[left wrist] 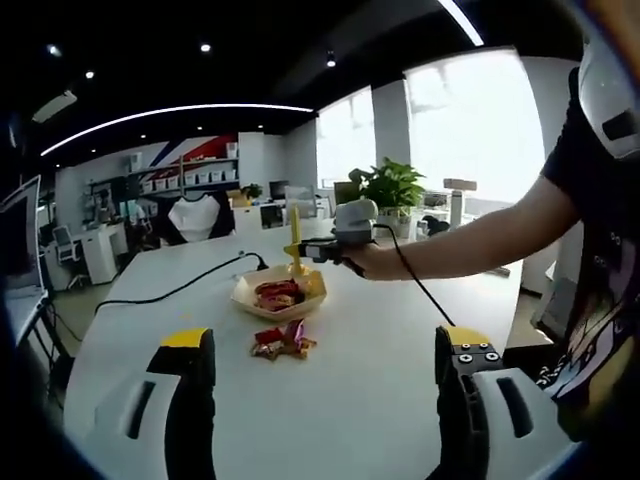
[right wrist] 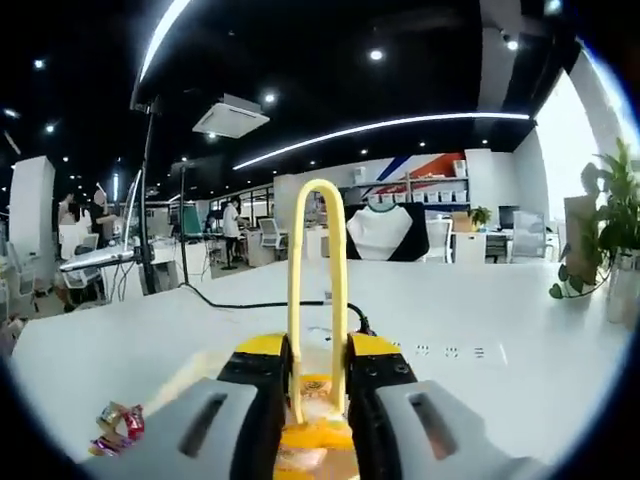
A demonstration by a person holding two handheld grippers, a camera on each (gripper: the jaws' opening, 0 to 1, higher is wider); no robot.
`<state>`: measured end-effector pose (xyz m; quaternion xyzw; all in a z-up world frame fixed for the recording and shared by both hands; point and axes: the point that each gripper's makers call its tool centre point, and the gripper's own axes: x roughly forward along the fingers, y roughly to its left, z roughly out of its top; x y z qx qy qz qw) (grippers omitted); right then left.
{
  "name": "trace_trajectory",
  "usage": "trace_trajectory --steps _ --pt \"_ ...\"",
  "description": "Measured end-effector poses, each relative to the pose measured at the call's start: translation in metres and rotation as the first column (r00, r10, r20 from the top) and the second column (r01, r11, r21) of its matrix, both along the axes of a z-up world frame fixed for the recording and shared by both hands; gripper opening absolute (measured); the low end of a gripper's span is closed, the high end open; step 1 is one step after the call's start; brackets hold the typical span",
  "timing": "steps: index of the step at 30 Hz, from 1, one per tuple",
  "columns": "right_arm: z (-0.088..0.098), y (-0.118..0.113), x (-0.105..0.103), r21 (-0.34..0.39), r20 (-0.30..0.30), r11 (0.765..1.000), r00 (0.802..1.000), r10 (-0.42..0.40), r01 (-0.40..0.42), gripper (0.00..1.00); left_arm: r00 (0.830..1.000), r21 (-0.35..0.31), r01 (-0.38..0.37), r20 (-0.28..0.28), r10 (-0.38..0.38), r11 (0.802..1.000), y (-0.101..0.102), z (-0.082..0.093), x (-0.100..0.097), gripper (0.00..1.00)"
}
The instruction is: Place the target food into the container with the food tongs after gripping and lifting it, then release it inside without dropping or visibly crushing the food.
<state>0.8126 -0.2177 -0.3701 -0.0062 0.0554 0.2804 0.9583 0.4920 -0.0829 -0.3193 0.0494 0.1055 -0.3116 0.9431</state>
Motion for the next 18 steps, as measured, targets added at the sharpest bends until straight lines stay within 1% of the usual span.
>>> trace_trajectory --steps 3,4,5,6,9,13,14,15,18 --pt "-0.003 -0.002 0.003 0.005 -0.002 1.0 1.0 0.004 -0.004 0.18 1.0 0.009 -0.002 0.003 0.002 1.0 0.001 0.0 0.0 0.96" --pt "-0.001 -0.003 0.002 -0.007 0.022 1.0 1.0 0.006 -0.006 0.18 1.0 0.009 -0.001 0.002 0.001 1.0 0.001 0.0 0.0 0.96" --pt "-0.002 -0.002 0.003 -0.009 0.016 1.0 1.0 0.007 -0.007 0.18 1.0 0.008 -0.001 -0.001 0.001 1.0 0.001 0.0 0.0 0.95" --pt "-0.004 -0.002 0.004 -0.026 0.005 1.0 1.0 0.009 -0.009 0.18 1.0 0.013 -0.006 -0.001 0.006 1.0 0.002 0.0 0.0 0.95" --pt "-0.003 -0.002 0.004 -0.054 0.021 0.998 1.0 0.014 -0.012 0.19 1.0 0.018 -0.014 0.004 0.014 1.0 0.003 0.002 0.0 0.95" --pt "0.005 -0.003 0.004 -0.035 0.028 0.999 1.0 0.01 -0.009 0.22 1.0 0.02 -0.025 0.007 0.025 0.999 0.006 0.002 0.0 0.95" --pt "0.006 -0.002 0.002 -0.038 0.03 0.999 0.999 0.015 -0.014 0.22 1.0 0.021 -0.026 0.006 0.025 0.999 0.006 0.002 -0.001 0.95" --pt "0.008 0.0 0.0 -0.06 0.041 0.998 0.999 0.024 -0.022 0.22 1.0 0.021 -0.027 0.004 0.027 0.999 0.006 0.002 -0.001 0.95" --pt "0.014 0.004 -0.006 -0.062 0.053 0.997 0.998 0.044 -0.041 0.22 1.0 0.026 -0.027 0.0 0.027 0.999 0.007 0.0 -0.003 0.95"
